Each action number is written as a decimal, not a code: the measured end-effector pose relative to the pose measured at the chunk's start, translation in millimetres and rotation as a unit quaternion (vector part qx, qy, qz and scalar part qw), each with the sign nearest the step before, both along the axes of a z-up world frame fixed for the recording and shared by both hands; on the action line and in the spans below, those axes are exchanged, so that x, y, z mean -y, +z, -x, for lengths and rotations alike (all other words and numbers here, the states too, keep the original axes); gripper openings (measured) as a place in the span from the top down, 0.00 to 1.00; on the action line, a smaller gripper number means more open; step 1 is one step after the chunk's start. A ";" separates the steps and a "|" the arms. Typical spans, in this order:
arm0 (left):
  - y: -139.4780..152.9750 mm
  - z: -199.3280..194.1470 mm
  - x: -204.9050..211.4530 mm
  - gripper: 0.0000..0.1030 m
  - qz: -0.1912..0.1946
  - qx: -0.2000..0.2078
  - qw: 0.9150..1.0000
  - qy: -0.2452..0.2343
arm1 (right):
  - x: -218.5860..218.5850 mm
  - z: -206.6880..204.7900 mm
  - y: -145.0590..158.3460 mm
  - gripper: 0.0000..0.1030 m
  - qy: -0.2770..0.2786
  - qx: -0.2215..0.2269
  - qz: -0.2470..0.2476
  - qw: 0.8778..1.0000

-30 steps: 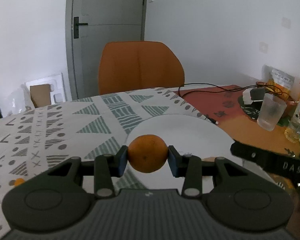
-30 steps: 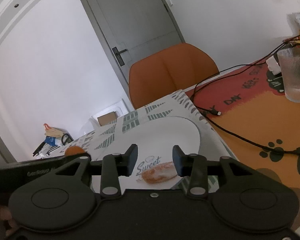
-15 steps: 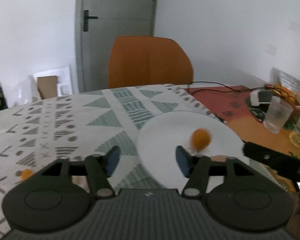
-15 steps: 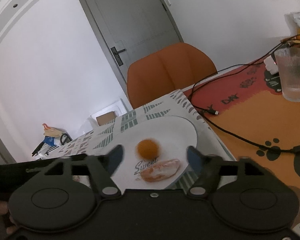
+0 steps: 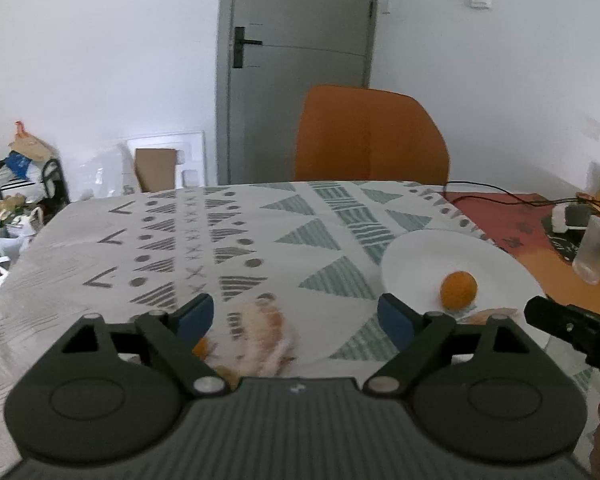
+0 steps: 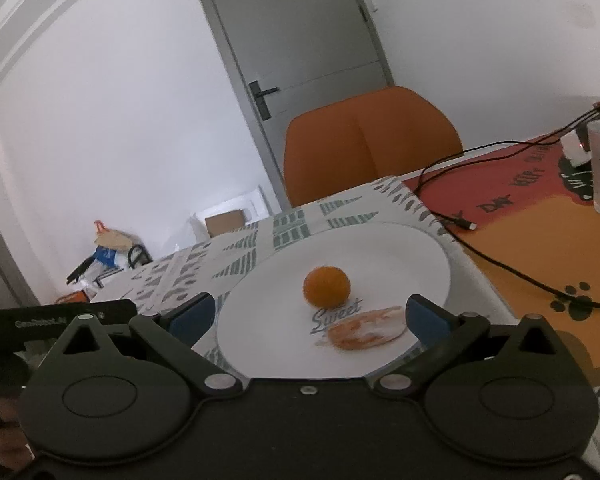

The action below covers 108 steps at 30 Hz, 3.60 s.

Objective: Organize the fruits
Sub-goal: 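Move both open tools back to the fruit pile, then grasp a small brown fruit with the left tool while the right tool grasps a small tangerine, then carry both fruits onto the white plate and open both tools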

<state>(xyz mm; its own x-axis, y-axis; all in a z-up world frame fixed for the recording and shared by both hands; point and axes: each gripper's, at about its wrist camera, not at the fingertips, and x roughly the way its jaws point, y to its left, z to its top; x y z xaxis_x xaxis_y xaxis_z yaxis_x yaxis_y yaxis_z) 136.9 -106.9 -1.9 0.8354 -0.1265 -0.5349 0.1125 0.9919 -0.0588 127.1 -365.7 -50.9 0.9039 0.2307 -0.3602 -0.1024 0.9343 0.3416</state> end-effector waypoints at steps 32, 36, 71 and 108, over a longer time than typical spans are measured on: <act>-29.2 49.2 -90.8 0.16 0.043 -0.022 0.997 0.063 | -85.1 5.7 7.5 0.00 0.110 -0.015 0.036 0.993; -38.4 53.5 -90.5 0.23 0.044 -0.026 0.997 0.051 | -94.5 6.1 6.0 0.00 0.119 -0.017 0.044 0.992; -59.2 61.1 -149.5 0.80 0.114 -0.034 0.990 0.080 | -196.3 -17.6 -16.9 0.46 0.217 -0.068 0.096 0.969; -20.7 26.9 -40.5 0.80 0.043 -0.009 0.999 -0.012 | -55.2 -13.3 -0.2 0.80 0.095 -0.013 0.002 0.995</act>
<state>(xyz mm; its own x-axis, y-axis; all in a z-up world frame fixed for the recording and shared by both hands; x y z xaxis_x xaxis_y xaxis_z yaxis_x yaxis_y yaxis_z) 110.0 -66.3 -22.6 0.8222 -0.1923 -0.5356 0.1340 0.9801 -0.1462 140.4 -310.5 -51.1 0.8345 0.3945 -0.3848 -0.2674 0.9004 0.3432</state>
